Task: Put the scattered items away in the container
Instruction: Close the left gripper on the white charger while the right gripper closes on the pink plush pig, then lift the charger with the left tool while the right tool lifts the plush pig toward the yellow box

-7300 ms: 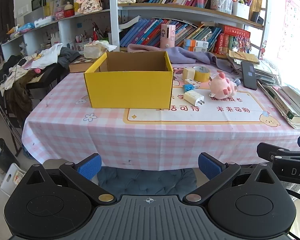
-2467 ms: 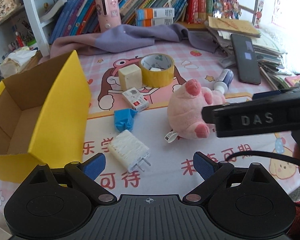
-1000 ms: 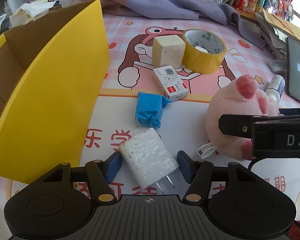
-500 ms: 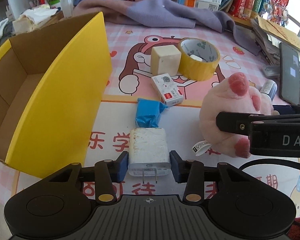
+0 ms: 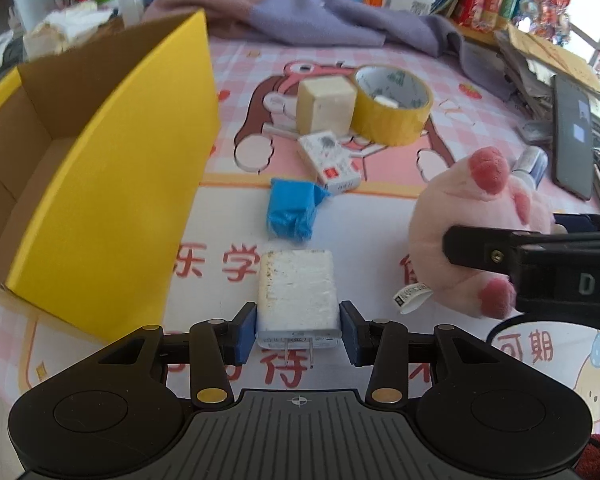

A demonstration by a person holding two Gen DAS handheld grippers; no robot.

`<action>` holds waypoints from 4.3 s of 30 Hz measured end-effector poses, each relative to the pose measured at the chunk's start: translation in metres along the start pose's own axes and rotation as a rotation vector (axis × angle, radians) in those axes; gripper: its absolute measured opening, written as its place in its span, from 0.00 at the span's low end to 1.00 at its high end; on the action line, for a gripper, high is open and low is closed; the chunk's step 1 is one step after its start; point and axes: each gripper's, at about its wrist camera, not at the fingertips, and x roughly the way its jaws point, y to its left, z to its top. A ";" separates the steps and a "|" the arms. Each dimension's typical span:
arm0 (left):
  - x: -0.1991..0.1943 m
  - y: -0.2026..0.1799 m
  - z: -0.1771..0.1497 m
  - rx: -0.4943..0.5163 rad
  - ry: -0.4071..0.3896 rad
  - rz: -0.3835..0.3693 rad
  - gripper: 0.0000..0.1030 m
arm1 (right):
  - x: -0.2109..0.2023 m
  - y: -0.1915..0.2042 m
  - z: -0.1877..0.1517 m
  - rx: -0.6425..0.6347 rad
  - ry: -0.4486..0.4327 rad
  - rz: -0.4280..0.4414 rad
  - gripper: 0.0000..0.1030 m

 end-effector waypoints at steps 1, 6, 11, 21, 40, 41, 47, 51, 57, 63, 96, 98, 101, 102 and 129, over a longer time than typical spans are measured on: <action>0.002 0.001 -0.001 -0.007 0.009 -0.002 0.41 | 0.000 0.000 0.000 -0.001 0.004 -0.003 0.90; 0.005 0.001 0.002 -0.008 0.016 -0.008 0.44 | 0.002 -0.001 0.001 -0.006 0.013 -0.011 0.90; 0.007 0.000 0.005 0.004 0.009 -0.007 0.41 | 0.005 -0.001 0.000 -0.013 0.029 -0.019 0.91; -0.018 0.001 0.005 -0.002 -0.107 -0.039 0.41 | -0.008 -0.001 -0.002 0.004 -0.023 -0.039 0.90; -0.065 0.019 -0.021 0.060 -0.200 -0.134 0.41 | -0.058 0.035 -0.025 0.034 -0.127 -0.118 0.90; -0.068 0.021 -0.022 0.066 -0.208 -0.141 0.41 | -0.060 0.038 -0.026 0.036 -0.134 -0.125 0.90; -0.083 0.032 -0.030 0.096 -0.243 -0.190 0.41 | -0.077 0.057 -0.036 0.044 -0.178 -0.169 0.90; -0.092 0.042 -0.038 0.116 -0.264 -0.222 0.41 | -0.087 0.072 -0.045 0.053 -0.197 -0.200 0.90; -0.104 0.060 -0.054 0.164 -0.290 -0.269 0.41 | -0.102 0.100 -0.064 0.080 -0.234 -0.247 0.90; -0.116 0.092 -0.081 0.185 -0.287 -0.302 0.41 | -0.108 0.141 -0.091 0.101 -0.241 -0.284 0.90; -0.192 0.259 -0.187 0.075 -0.300 -0.203 0.41 | -0.119 0.346 -0.171 -0.009 -0.216 -0.169 0.90; -0.193 0.264 -0.189 0.068 -0.300 -0.196 0.41 | -0.117 0.352 -0.171 -0.018 -0.214 -0.159 0.90; -0.194 0.270 -0.192 0.058 -0.301 -0.183 0.41 | -0.114 0.359 -0.170 -0.031 -0.212 -0.144 0.90; -0.195 0.272 -0.193 0.055 -0.302 -0.179 0.41 | -0.113 0.361 -0.170 -0.036 -0.211 -0.138 0.90; -0.188 0.267 -0.110 0.025 -0.463 -0.083 0.41 | -0.088 0.352 -0.075 -0.246 -0.409 -0.034 0.90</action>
